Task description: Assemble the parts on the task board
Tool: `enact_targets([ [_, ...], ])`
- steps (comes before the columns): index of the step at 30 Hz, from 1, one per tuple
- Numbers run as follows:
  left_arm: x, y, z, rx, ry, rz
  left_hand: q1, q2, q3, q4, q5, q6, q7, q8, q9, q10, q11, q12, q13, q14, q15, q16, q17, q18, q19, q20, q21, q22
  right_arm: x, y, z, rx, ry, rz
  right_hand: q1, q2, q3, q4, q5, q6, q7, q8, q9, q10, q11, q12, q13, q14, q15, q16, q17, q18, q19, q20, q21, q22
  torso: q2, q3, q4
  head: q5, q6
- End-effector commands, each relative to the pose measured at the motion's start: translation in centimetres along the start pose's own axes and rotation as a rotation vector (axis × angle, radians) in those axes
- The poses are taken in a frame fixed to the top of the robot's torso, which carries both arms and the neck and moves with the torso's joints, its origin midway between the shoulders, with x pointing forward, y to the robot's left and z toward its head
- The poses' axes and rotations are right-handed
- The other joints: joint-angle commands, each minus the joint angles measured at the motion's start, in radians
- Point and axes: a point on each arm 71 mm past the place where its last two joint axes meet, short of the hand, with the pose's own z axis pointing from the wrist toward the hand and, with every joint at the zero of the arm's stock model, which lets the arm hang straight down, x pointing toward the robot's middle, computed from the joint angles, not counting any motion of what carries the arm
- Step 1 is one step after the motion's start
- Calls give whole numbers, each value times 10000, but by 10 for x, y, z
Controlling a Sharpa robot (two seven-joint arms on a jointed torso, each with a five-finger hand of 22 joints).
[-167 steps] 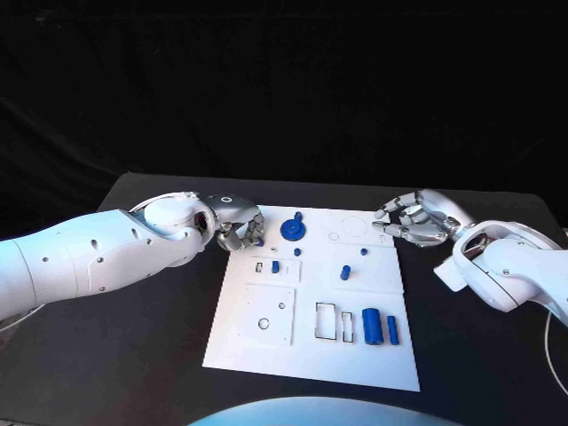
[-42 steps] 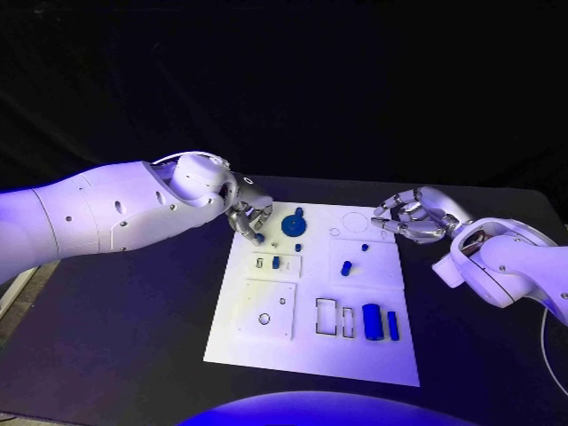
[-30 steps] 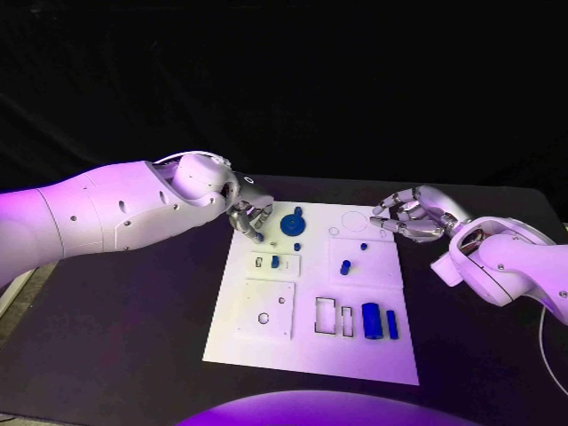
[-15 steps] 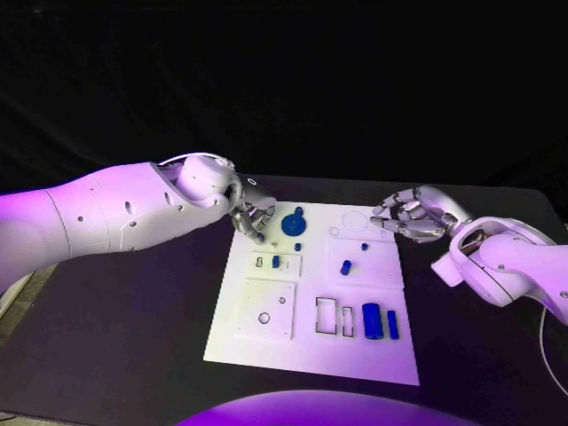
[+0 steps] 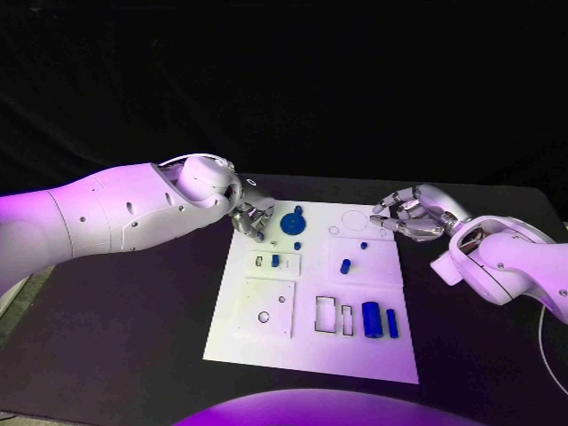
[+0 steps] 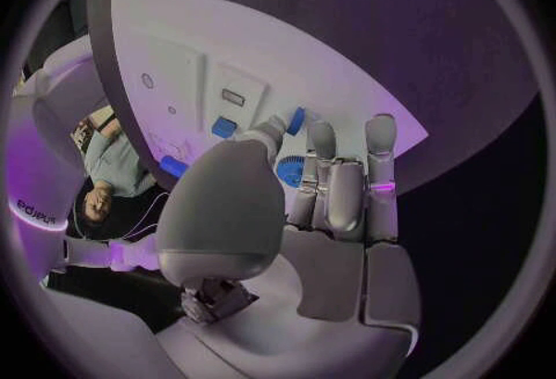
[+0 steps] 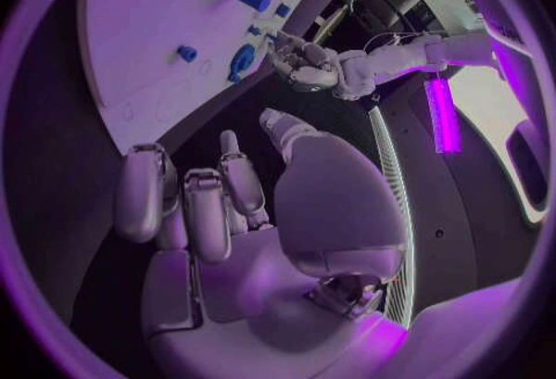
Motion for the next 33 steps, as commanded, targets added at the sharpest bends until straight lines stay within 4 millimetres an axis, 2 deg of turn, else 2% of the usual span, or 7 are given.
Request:
enact_targets([
  [1, 1, -2, 1, 120, 161, 49, 110, 11, 136, -7, -3, 119, -24, -104, -14, -33, -5, -73, -25, -31, -18, 39, 10, -152, -67, -28, -49, 4, 1, 1, 0, -112, 71, -3, -95, 39, 27, 59, 33, -53, 0, 49, -10, -12, -40, 11, 8, 688, -68, -24, 924, 92, -5, -15, -20, 189, -4, -1, -1, -2, -6],
  [6, 2, -2, 1, 142, 209, 38, 159, 63, 369, -11, -1, 254, -55, -177, -5, -26, -19, -109, -43, -21, -25, 47, 33, -152, -69, -31, -50, 10, 1, 1, 0, -115, 74, -2, -95, 39, 27, 59, 33, -53, 0, 49, -10, -12, -40, 11, 8, 688, -68, -24, 924, 92, -5, -15, -20, 189, 1, 1, 4, -9, -25],
  [12, 3, -2, 1, 164, 280, 28, 231, 13, 697, -11, -3, 365, -82, -373, -70, -35, -47, -234, -106, -37, -48, 36, 2, -148, -90, -37, -68, 4, 1, 1, 0, -117, 77, -2, -92, 48, 22, 86, 43, -55, -1, 65, -12, 9, -40, 34, 33, 690, -69, -21, 932, 90, 2, -16, -17, 197, -2, -3, 7, -20, -28],
  [33, 4, 0, -1, 126, 312, -1, 115, -65, 953, -6, -6, 516, -88, -545, -150, 11, -53, -377, -181, -47, -58, 28, -22, -146, -97, -46, -80, 5, 1, 1, 0, -112, 61, -5, -92, 48, 22, 86, 43, -55, -1, 65, -12, 9, -40, 34, 33, 690, -69, -21, 932, 90, 2, -16, -17, 197, -2, 4, 4, -23, -63],
])
